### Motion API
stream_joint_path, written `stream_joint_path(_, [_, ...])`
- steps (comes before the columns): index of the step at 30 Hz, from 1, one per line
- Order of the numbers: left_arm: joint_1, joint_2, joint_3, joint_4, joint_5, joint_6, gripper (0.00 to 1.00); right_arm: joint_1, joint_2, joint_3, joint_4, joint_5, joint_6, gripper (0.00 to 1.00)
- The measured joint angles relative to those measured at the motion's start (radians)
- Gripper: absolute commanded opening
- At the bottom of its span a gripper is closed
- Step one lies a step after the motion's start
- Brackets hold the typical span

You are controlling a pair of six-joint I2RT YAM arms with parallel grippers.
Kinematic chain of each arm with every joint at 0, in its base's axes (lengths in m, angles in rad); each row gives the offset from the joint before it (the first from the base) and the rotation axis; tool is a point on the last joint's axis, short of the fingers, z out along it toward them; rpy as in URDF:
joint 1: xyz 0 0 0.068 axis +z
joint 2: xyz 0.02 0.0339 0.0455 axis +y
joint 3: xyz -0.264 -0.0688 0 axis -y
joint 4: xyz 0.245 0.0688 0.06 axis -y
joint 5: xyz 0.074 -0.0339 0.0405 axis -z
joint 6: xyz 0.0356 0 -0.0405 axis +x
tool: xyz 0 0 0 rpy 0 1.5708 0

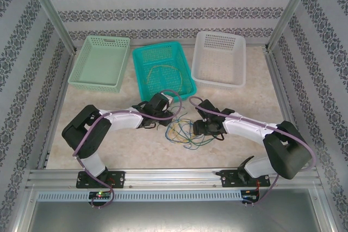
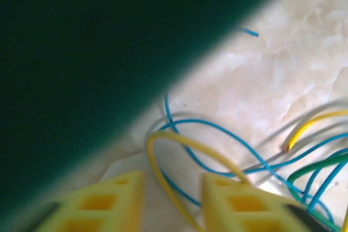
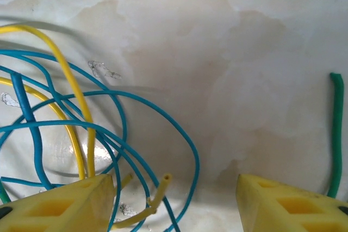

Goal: Untangle the cables

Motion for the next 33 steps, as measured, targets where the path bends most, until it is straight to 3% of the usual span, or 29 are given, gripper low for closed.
stream_joint_path(3, [-0.003, 0.007, 0.005, 0.014, 0.006, -0.009, 0.00, 0.006, 0.000, -0.008, 0.000, 0.000, 0.004, 0.62])
stream_joint_path(9, [-0.004, -0.024, -0.017, 0.005, -0.005, -0.011, 0.00, 0.006, 0.000, -0.008, -0.002, 0.015, 0.004, 0.62])
stream_joint_path(14, [-0.004, -0.176, -0.086, -0.035, -0.040, -0.011, 0.00, 0.006, -0.030, -0.008, -0.002, 0.022, 0.003, 0.61])
stream_joint_path(22, [-0.004, -0.288, -0.097, -0.063, -0.072, -0.057, 0.57, 0.103, -0.082, 0.129, -0.047, 0.018, -0.005, 0.58])
stream_joint_path(26, [-0.003, -0.296, -0.123, -0.064, -0.080, -0.104, 0.67, 0.127, 0.013, 0.300, -0.045, -0.021, -0.039, 0.57])
stream_joint_path(33, [0.005, -0.405, -0.216, -0.087, -0.109, -0.150, 0.70, 0.142, 0.285, 0.507, -0.037, -0.075, -0.093, 0.51])
